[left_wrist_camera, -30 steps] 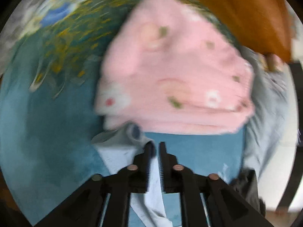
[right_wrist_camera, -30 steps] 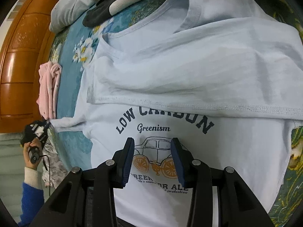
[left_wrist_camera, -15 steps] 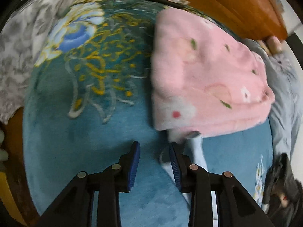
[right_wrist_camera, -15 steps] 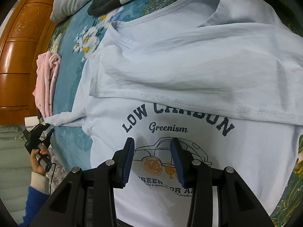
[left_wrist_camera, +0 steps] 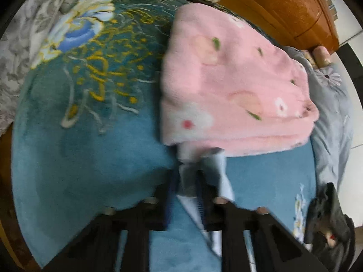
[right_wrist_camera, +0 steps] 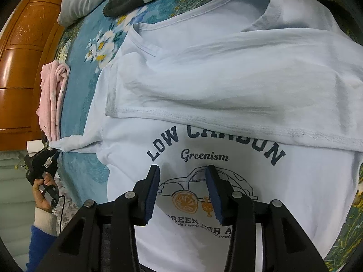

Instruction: Fold clothes

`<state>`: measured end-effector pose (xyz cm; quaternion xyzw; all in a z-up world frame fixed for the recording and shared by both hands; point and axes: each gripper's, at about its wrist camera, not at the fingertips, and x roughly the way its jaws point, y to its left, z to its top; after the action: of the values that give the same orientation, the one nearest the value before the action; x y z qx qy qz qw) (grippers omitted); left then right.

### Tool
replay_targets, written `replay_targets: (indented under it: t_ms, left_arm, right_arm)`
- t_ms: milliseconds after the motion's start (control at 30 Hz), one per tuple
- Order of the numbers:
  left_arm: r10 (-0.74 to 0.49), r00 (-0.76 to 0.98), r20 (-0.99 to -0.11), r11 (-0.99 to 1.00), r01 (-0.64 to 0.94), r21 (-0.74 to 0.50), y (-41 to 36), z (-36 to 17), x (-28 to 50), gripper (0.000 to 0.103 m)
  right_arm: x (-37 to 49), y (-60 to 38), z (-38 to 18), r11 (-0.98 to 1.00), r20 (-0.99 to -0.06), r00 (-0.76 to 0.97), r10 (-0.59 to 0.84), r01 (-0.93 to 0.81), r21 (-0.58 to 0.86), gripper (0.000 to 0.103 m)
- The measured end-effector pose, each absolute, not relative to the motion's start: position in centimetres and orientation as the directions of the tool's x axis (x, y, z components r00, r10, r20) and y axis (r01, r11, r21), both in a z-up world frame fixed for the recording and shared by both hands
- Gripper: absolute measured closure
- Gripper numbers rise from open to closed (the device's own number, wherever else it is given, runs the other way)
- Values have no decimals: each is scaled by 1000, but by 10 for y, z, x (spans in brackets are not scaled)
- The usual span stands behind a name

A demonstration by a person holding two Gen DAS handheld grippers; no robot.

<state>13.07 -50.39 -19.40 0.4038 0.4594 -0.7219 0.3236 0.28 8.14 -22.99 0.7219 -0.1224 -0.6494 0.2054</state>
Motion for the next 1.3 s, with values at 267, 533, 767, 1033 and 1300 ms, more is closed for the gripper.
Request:
replay_targets:
  t_ms: [267, 533, 767, 1033, 1300]
  left_arm:
    - [-189, -459, -868, -304, 868, -393, -517, -154, 153, 101]
    - [-163, -387, -908, -264, 903, -338, -523, -139, 162, 101]
    - [-165, -483, -860, -286, 858, -427, -498, -97, 186, 101]
    - [-75, -816, -574, -698, 454, -554, -375, 65, 127, 101]
    - [308, -823, -478, -816, 30, -577, -187, 94, 48, 101]
  right_arm:
    - [-3, 90, -232, -861, -855, 150, -496, 42, 506, 58]
    - [-8, 77, -219, -839, -835, 157, -527, 60, 541, 58]
    - [-8, 63, -200, -813, -821, 118, -558, 119, 570, 58]
    - [-11, 97, -186, -796, -799, 37, -601, 64, 602, 59]
    - [-16, 181, -166, -790, -788, -120, -604, -38, 611, 58]
